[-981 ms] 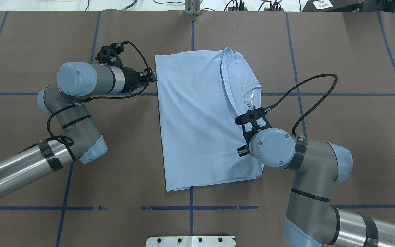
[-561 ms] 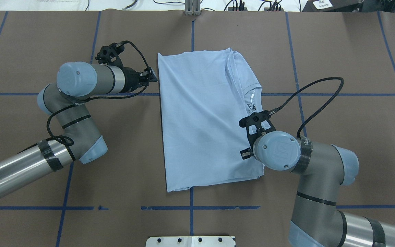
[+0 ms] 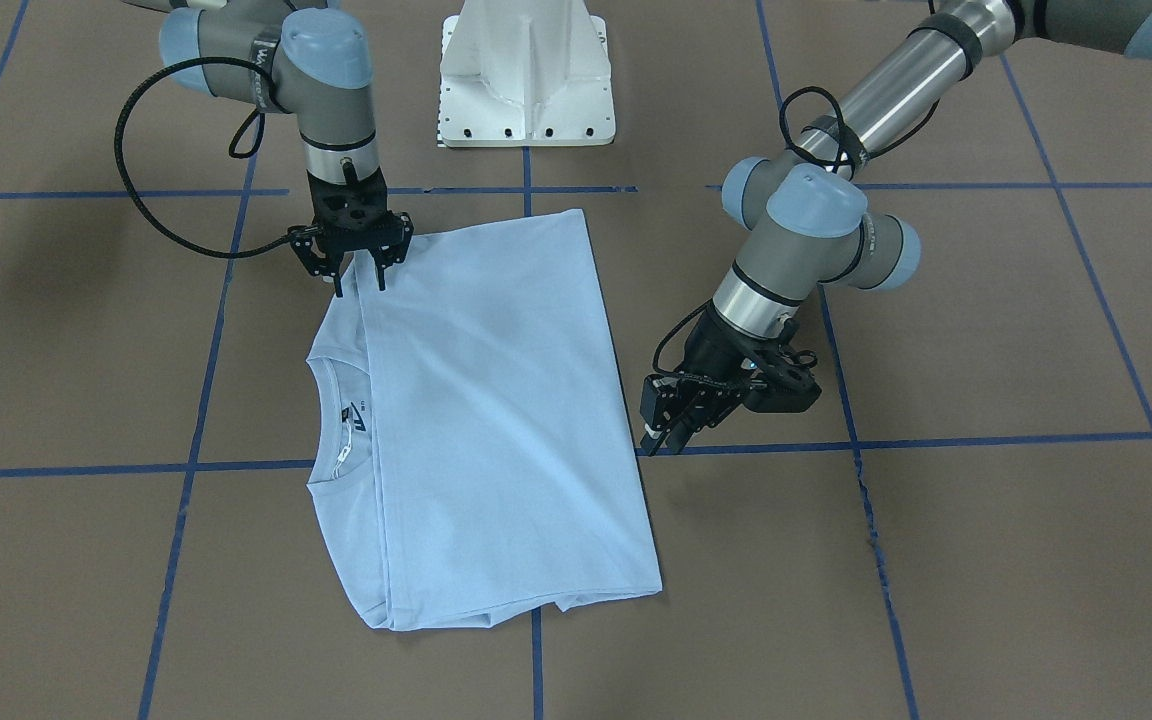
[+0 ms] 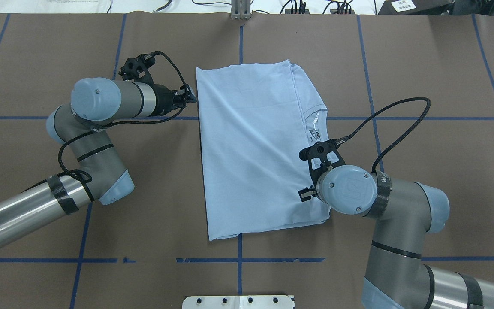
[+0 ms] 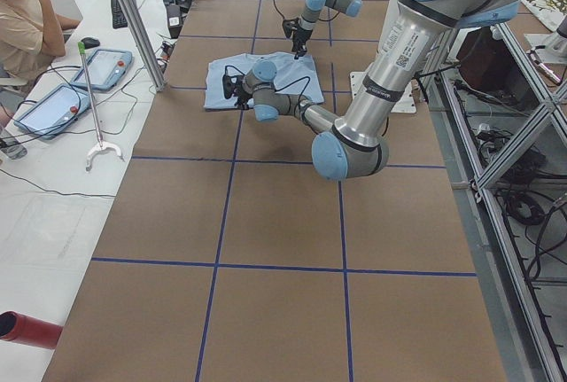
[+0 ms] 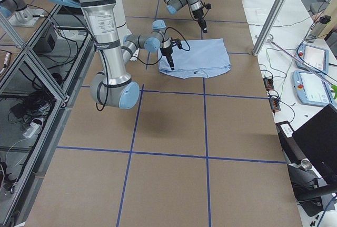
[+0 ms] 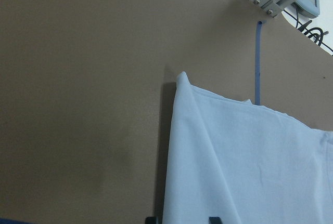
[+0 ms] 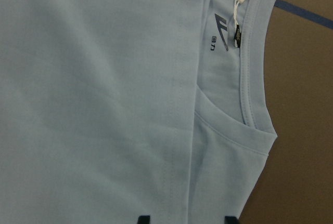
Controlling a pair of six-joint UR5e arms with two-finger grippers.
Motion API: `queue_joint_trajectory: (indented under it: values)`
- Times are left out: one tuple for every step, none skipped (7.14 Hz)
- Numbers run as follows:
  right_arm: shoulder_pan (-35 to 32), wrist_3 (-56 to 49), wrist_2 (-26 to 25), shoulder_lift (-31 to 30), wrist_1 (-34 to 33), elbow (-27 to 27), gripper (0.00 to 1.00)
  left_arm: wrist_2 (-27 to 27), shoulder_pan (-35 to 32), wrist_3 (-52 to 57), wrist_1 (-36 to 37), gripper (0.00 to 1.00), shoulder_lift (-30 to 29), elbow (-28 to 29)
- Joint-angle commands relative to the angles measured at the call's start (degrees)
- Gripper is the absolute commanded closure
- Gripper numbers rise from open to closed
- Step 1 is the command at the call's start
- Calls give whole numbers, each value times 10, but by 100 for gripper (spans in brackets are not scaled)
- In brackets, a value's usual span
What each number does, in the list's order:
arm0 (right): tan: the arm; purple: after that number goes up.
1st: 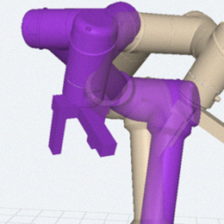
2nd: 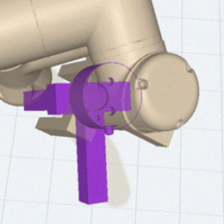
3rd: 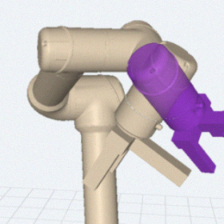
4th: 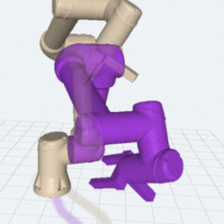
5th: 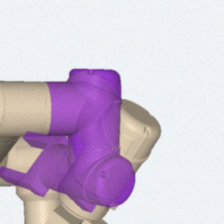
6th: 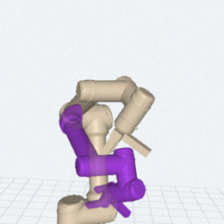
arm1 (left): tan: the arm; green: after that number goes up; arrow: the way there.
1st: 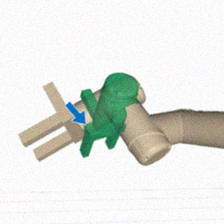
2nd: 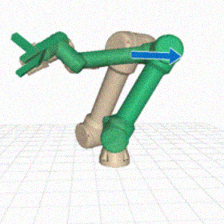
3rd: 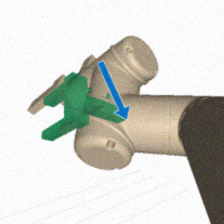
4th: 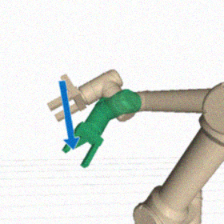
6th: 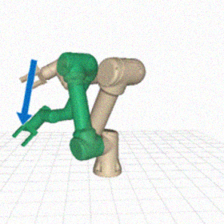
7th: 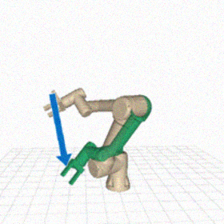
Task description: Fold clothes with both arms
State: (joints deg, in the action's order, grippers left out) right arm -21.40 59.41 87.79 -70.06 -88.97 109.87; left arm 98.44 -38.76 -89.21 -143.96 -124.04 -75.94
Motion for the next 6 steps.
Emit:
queue_joint_trajectory:
  values:
    - [13,200,-6,-3,4,18,32,0,0,0,0,56,0,0]
    - [15,294,-7,-3,6,23,32,0,0,1,0,56,0,0]
    - [22,383,-6,-3,6,19,31,0,0,2,0,56,0,1]
    - [22,435,-6,-18,6,24,32,0,0,2,0,56,-1,-1]
    - [24,465,-6,-26,6,25,32,1,1,3,-1,56,-1,-3]
    - [27,488,-5,-27,6,19,32,0,1,3,0,56,-1,-12]
